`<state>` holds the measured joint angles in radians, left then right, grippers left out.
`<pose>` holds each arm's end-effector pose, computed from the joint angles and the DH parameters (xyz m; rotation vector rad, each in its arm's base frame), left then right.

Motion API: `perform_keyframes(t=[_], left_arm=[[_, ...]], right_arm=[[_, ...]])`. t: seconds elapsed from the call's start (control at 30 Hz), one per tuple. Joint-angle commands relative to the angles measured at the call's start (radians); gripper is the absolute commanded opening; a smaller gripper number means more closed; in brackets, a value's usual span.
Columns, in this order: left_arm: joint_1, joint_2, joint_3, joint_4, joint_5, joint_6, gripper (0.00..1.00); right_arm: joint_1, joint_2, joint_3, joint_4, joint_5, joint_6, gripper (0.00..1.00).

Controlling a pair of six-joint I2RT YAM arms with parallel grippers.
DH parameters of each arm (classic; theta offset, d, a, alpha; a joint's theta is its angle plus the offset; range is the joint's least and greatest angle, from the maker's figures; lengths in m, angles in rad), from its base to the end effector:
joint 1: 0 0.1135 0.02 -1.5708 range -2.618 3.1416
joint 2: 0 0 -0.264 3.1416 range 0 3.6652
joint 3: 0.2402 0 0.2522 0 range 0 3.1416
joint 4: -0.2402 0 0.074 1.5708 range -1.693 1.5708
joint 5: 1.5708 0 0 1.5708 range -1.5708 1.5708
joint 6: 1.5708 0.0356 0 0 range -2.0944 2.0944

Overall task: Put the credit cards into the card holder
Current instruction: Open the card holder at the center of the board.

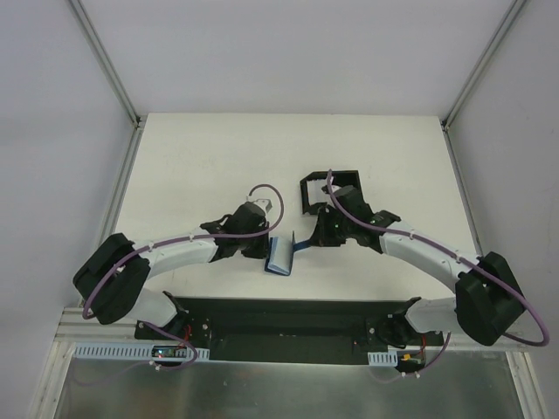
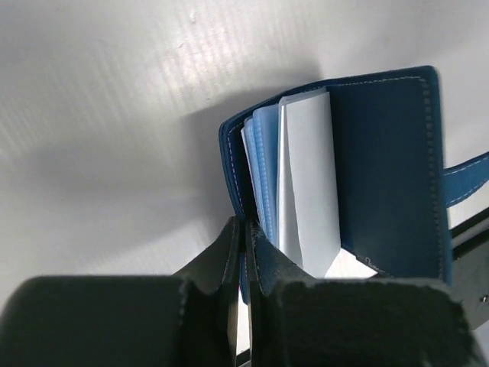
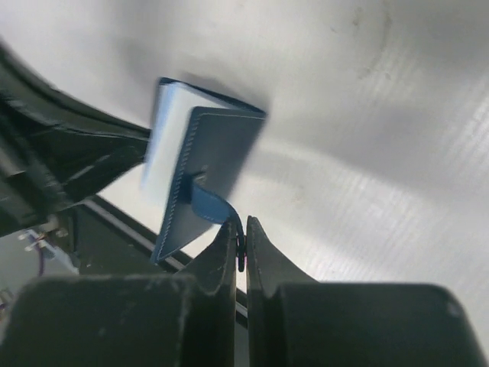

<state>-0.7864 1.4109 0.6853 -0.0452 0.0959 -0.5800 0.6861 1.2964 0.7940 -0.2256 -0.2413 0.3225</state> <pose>0.1951 -0.2003 0.1802 0.3049 2.4562 -0.7525 0.2059 0.1796 0.2300 -0.5626 2.3385 0.7751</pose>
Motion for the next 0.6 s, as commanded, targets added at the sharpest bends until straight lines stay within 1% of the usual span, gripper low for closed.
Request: perform_keyframes(t=[0.0, 0.07, 0.23, 0.33, 0.4, 0.47, 0.57], left_arm=[[-0.01, -0.073, -0.039, -0.042, -0.064, -0.053, 0.0], [-0.01, -0.101, -0.049, -0.041, -0.07, -0.058, 0.0], [-0.01, -0.147, -0.064, -0.036, -0.067, -0.069, 0.0], [-0.014, -0.174, -0.082, -0.024, -0.061, -0.09, 0.0], [-0.016, -0.193, -0.098, -0.021, -0.062, -0.104, 0.0], [-0.02, -0.205, -0.107, -0.018, -0.061, -0.113, 0.0], [-0.022, -0.217, -0.112, -0.018, -0.058, -0.118, 0.0]], right_arm=[[-0.002, 0.044, -0.002, -0.107, 0.126, -0.028, 0.01], [0.0, 0.052, -0.041, -0.104, 0.163, -0.023, 0.01], [-0.008, 0.072, -0.125, -0.046, 0.163, 0.004, 0.01], [-0.01, 0.09, -0.131, -0.035, 0.178, 0.024, 0.02], [-0.008, 0.102, -0.124, -0.04, 0.178, 0.035, 0.08], [-0.008, 0.096, -0.118, -0.026, 0.159, 0.044, 0.11], [-0.01, 0.041, -0.096, -0.021, 0.142, 0.061, 0.21]])
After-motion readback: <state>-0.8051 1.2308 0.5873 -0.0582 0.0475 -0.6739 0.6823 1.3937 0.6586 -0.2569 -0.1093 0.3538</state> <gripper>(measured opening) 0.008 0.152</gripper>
